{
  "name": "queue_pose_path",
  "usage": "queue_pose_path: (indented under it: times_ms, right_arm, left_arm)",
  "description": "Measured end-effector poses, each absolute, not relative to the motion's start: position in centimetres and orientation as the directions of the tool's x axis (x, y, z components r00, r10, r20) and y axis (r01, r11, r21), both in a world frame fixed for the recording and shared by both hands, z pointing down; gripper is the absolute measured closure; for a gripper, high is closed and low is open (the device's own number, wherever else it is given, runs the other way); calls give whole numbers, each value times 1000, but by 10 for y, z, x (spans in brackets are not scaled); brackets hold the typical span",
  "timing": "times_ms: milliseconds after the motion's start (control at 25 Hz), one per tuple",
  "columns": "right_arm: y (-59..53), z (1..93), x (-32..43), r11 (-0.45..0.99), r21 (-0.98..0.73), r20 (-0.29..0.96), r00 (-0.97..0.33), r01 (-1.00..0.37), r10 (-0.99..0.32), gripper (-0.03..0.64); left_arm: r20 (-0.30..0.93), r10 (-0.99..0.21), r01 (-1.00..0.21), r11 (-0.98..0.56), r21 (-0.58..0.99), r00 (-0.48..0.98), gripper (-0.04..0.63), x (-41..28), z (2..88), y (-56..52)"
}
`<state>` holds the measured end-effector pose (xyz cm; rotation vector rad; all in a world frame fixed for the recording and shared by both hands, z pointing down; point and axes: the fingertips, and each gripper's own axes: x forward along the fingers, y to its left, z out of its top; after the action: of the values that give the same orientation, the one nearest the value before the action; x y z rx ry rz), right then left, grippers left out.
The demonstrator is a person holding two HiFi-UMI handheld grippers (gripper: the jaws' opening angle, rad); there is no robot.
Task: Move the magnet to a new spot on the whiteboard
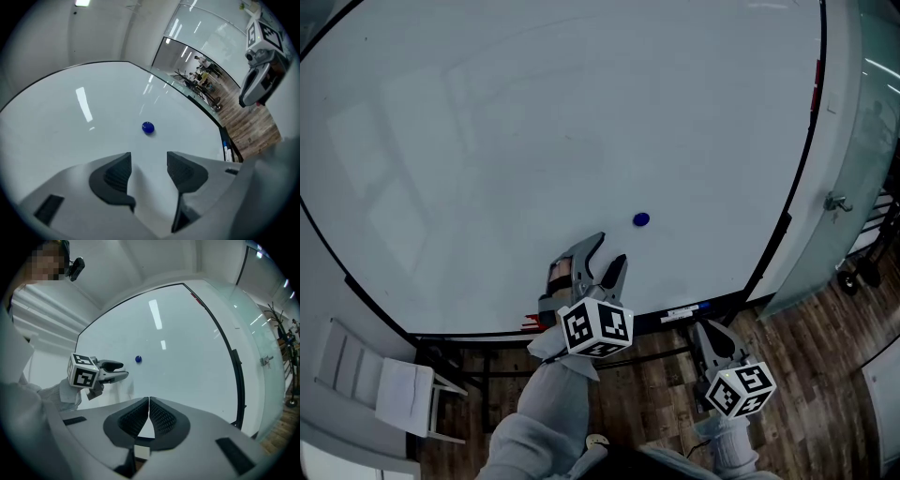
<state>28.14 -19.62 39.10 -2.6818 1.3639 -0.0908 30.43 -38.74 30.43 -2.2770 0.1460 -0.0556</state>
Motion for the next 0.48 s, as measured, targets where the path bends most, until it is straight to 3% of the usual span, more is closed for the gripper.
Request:
queue_pose_path:
  times_ms: [480]
  right_arm:
    - [-224,390,268,-519,-145,-8,526,-842,-851,588]
  left_arm:
    - [30,-182,-121,-759,-640,983,357,256,331,-430]
